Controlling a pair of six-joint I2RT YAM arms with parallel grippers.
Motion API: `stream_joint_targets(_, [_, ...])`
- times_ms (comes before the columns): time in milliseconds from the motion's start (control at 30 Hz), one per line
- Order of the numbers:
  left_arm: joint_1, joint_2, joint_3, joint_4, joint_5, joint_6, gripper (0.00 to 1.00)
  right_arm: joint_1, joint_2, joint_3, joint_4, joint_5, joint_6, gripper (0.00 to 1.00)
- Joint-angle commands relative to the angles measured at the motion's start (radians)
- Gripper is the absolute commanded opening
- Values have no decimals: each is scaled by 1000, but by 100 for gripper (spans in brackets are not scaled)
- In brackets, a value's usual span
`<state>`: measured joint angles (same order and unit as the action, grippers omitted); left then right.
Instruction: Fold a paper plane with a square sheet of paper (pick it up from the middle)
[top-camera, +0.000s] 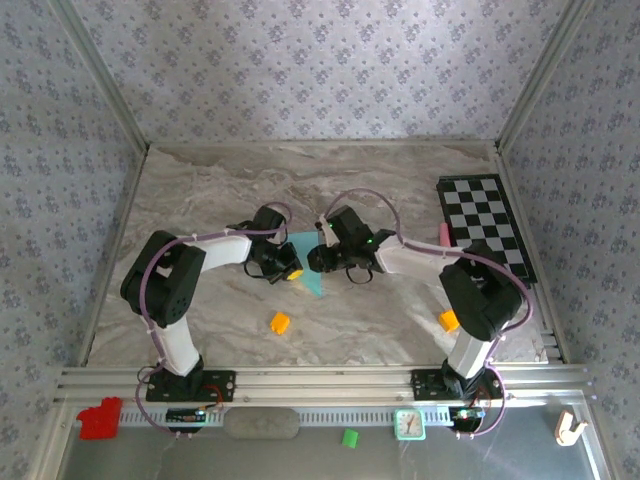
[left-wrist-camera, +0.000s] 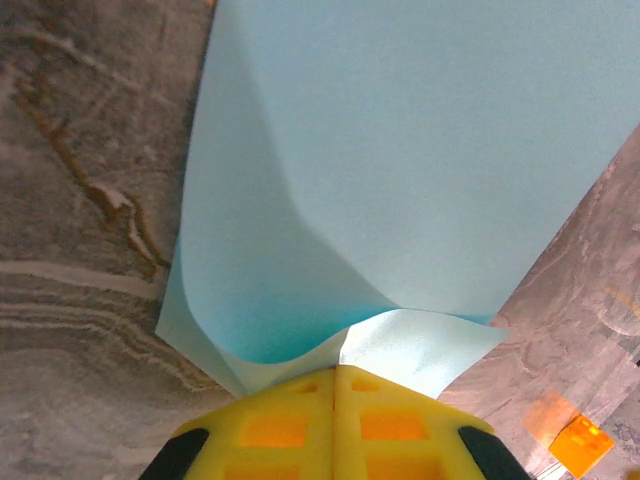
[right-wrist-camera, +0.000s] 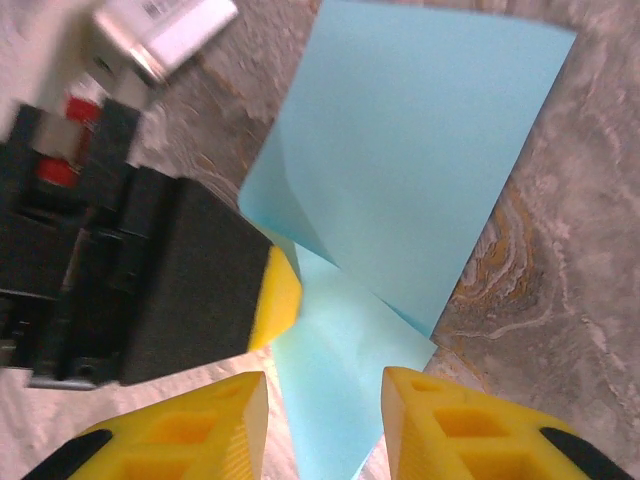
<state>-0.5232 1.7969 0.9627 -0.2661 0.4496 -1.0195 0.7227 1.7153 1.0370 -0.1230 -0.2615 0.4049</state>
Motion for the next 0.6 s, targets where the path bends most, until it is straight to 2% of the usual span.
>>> stream_joint_targets(0, [5, 40, -43, -58, -71, -9, 7, -6, -8, 10, -62, -82, 31, 34])
stream_joint_targets(200, [5, 38, -50, -42, -70, -24, 7, 8, 44, -12, -45, -175, 19, 18])
stream_joint_targets(567, [5, 18, -45, -27, -57, -34, 8, 24, 128, 19, -42, -227, -1, 13])
